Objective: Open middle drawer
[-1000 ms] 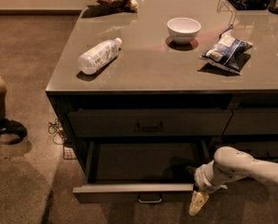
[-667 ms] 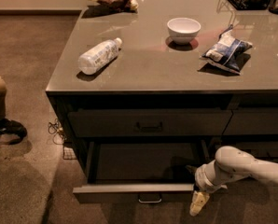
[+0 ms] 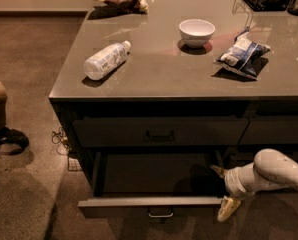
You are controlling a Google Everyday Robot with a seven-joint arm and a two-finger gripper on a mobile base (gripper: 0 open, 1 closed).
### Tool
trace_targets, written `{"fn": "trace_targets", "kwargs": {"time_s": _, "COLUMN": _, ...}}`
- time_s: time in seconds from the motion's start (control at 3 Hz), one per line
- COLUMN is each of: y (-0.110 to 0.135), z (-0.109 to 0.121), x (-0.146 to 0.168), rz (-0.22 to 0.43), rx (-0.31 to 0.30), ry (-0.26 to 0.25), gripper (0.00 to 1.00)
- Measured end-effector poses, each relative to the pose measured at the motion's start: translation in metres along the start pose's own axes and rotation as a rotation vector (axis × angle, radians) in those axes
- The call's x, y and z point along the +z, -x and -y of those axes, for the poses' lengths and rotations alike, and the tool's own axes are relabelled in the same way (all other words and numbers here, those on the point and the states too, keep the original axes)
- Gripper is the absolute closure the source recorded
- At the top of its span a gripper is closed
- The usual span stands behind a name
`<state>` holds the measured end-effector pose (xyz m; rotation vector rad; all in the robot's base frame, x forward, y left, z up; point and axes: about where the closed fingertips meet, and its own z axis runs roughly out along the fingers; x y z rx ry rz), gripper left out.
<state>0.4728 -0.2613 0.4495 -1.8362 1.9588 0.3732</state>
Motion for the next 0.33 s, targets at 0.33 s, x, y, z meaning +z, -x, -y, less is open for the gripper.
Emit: {"fn": "trace_targets", "kwargs": {"time_s": 0.33, "y": -0.0138, "z": 0.0127, "x": -0.0480, "rz": -0.007, "rx": -0.012, "ry": -0.093, "gripper": 0.00}}
